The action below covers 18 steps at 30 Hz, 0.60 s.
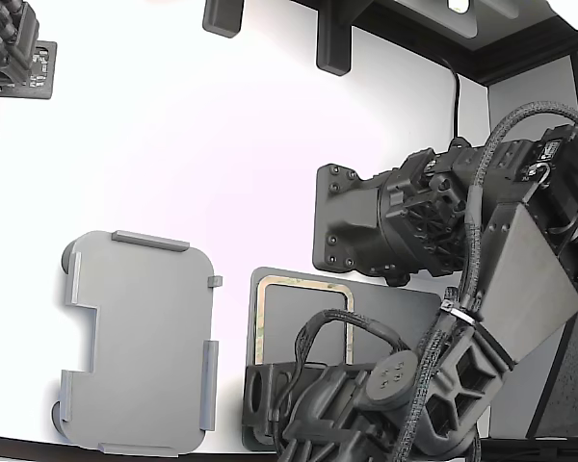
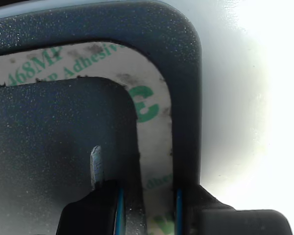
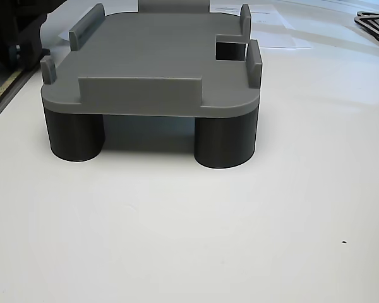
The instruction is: Move top rectangular frame to the holder.
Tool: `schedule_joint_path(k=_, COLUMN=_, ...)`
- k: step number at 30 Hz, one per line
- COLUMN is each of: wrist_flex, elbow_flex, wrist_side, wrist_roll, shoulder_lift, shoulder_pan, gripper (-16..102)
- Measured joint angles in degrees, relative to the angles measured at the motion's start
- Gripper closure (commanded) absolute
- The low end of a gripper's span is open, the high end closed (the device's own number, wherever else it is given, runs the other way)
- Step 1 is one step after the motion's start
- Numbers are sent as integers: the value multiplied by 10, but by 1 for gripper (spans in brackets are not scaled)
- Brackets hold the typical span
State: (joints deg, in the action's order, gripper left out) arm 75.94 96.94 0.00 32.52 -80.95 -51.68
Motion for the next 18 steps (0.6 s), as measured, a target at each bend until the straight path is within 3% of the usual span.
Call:
schedule_joint_path(k=5, wrist_flex=-14, elbow_flex=9, wrist_side=17, wrist_roll=-1, shoulder_lift=-6, shoulder_pan=4, gripper=96)
schedule_joint_path(k=11, wrist_flex=-15, elbow_flex=-2, wrist_side=32, wrist_roll=5, shoulder_lift=-6, shoulder_pan=11, gripper=96)
schedule_joint_path(k=18, wrist_flex=83, elbow_flex=-129, wrist_side=71, wrist_roll=-61, shoulder_lift=3, shoulder_pan=5, gripper=97)
